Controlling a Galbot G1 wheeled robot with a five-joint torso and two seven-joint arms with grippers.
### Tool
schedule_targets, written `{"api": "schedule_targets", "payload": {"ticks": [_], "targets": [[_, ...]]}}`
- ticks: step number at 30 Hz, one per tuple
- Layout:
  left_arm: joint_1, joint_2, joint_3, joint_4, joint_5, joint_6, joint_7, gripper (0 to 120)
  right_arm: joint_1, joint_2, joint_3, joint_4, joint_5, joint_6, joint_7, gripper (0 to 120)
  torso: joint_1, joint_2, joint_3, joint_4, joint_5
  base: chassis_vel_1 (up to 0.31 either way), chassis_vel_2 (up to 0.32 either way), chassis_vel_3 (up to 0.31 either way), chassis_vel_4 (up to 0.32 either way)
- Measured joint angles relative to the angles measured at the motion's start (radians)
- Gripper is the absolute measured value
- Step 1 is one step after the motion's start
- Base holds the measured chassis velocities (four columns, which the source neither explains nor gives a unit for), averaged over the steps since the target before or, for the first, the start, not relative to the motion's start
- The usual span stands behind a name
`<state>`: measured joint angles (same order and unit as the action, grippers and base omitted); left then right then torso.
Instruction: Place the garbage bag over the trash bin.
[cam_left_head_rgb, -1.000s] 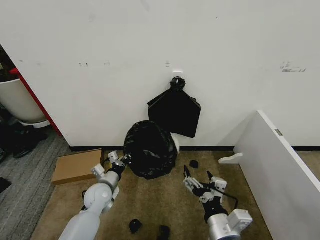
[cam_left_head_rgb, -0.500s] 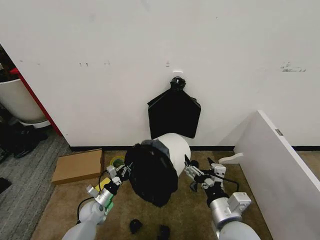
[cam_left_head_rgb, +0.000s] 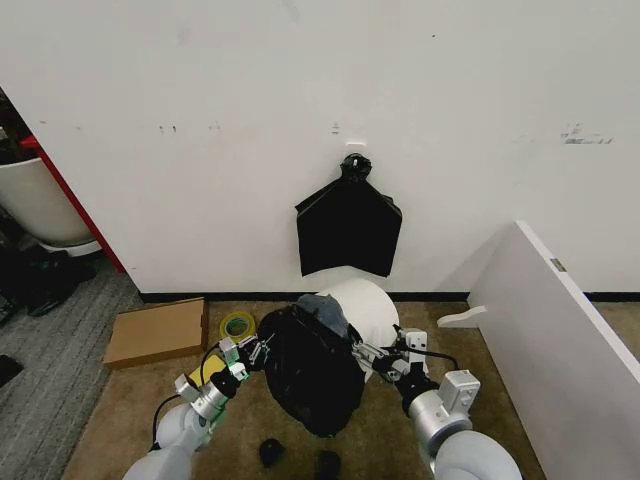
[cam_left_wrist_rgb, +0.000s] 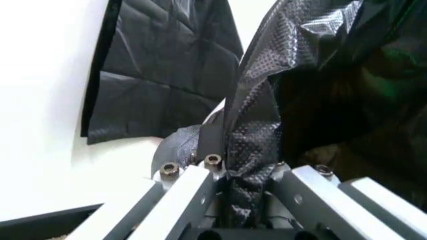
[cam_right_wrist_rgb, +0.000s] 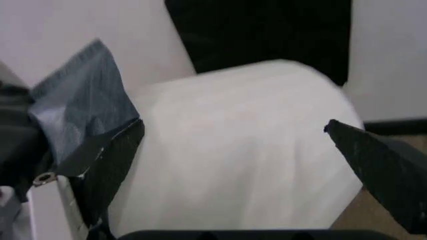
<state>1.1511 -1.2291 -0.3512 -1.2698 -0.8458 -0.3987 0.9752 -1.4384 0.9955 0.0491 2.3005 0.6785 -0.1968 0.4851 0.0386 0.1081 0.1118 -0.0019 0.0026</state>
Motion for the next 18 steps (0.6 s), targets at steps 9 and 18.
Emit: {"api": "schedule_targets", "payload": {"ticks": [9,18], "targets": [[-0.006,-0.007,0.005,0.004,0.038,-0.012,-0.031,0,0.018,0.026,0.017,-0.005,-0.021,0.101,0.069,100,0.000,0.000,0.000,0.0000,0.0001,0.000,0.000,0.000,0.000],[-0.004,-0.010,0.005,-0.004,0.078,-0.029,-0.028,0,0.008,-0.012,0.043,0.098,0.186,-0.157,0.069,100,0.000,0.000,0.000,-0.0002,0.0000,0.000,0.000,0.000,0.000]]}}
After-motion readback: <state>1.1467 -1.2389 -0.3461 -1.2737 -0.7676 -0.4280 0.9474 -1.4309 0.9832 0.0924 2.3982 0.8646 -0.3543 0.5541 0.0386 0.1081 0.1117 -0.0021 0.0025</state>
